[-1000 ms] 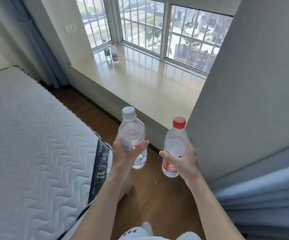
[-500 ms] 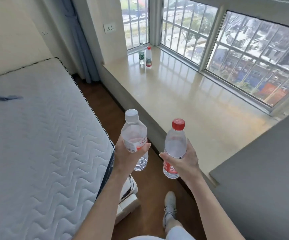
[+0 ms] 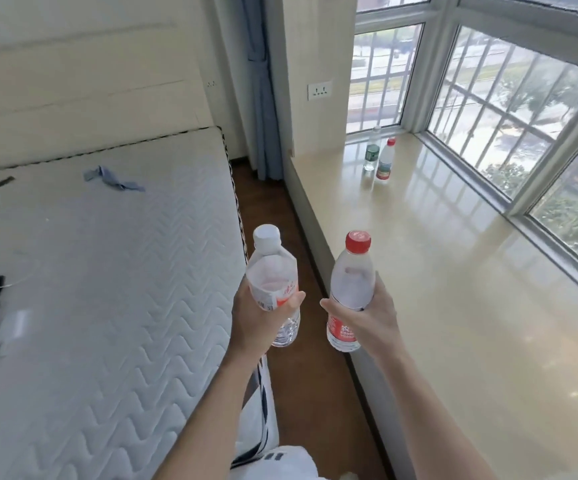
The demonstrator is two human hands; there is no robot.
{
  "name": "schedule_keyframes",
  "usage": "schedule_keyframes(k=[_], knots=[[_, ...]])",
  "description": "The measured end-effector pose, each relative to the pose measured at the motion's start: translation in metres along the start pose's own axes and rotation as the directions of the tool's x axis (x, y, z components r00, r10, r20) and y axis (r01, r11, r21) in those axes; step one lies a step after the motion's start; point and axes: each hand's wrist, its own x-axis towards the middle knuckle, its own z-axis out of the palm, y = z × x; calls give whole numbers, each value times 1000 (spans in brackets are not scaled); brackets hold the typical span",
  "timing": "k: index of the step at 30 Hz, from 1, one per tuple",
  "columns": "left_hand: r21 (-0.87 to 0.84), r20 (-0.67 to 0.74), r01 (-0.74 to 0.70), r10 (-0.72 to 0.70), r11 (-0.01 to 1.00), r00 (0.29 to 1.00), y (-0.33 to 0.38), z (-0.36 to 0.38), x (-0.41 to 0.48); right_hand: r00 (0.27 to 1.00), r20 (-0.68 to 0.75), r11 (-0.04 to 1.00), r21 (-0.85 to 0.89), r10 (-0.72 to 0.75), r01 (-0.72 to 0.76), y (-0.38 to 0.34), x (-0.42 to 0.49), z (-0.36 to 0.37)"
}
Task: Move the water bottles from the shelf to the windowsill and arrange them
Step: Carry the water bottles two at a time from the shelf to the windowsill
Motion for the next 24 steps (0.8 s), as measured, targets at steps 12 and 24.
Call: schedule_keyframes(k=[12, 24], knots=[[5, -73, 53, -53, 999, 996, -30, 12, 101, 986, 163, 995, -96, -22, 38, 13, 117, 44], [-64, -48, 17, -20, 998, 999, -51, -8, 334, 987, 159, 996, -80, -14, 27, -27, 326, 141]])
